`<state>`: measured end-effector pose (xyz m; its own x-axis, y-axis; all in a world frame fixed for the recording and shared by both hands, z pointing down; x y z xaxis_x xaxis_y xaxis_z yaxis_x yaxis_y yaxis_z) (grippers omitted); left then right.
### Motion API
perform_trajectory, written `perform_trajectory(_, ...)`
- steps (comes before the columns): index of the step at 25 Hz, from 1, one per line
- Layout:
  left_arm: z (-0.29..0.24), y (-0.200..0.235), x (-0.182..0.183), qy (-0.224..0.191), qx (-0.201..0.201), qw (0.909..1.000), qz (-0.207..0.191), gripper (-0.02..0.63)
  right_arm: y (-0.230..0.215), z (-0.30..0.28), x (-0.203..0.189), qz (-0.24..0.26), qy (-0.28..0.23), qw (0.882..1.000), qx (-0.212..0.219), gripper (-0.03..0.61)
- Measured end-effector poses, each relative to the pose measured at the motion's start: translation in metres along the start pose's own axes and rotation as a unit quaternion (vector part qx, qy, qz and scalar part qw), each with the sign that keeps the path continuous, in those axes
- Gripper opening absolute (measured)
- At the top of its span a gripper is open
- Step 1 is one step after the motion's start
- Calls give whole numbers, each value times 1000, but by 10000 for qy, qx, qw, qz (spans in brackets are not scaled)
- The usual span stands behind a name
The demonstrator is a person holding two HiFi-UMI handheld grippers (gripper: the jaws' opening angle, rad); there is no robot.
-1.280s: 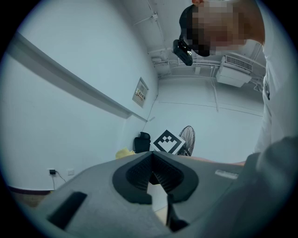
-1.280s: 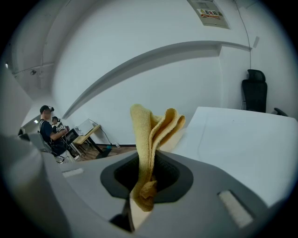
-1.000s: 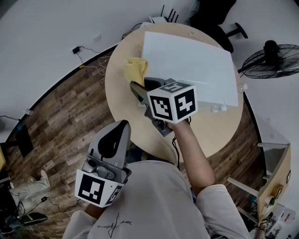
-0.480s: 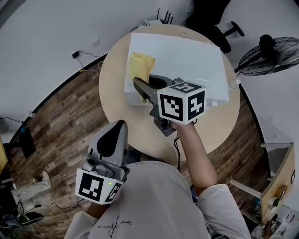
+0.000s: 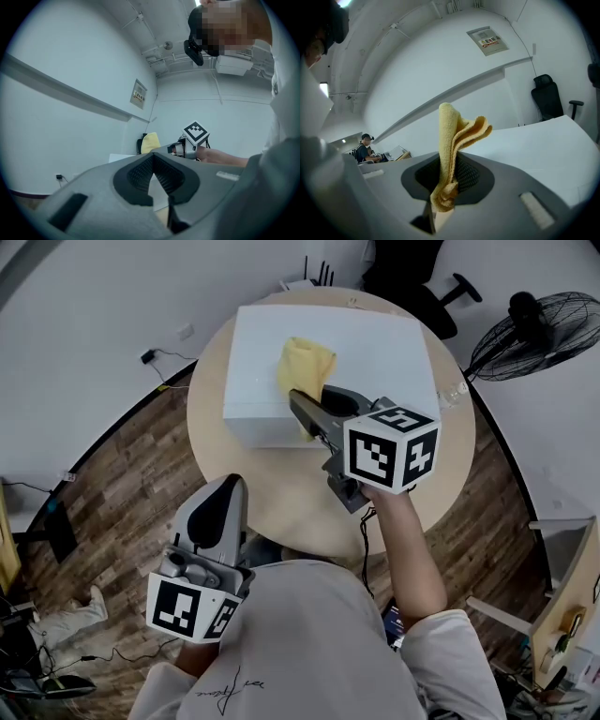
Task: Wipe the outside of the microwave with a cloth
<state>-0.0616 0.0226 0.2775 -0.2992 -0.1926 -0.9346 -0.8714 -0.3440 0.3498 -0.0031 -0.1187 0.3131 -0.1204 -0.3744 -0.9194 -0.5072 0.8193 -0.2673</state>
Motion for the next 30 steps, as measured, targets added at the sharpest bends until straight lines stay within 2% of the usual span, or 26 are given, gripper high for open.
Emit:
perform_trajectory(14,-10,-45,-20,26,26,10000,-82,-8,-36,92,-20,2,-237,9989,-401,66)
perform_trajectory(20,-18,-60,-29,72,10,9999,-77,-8,-51,130,-33,47,-288,9971,-701,66)
perform_trajectory(30,-13,-47,-36,100,397,9990,-151,-9,-59,181,-59,115,-380,9918,-1212,66)
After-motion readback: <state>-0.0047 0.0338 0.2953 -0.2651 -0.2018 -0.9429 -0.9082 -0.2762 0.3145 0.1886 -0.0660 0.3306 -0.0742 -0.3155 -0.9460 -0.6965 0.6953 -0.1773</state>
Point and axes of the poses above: the fingertips, and each gripper's own axes: z backward along the fingers, y to its left, x out of its top, the point moved 1 cm from there along z, backward along the fingers, and after that the axes turned 11 degrees about z, right-handed, at the moved point
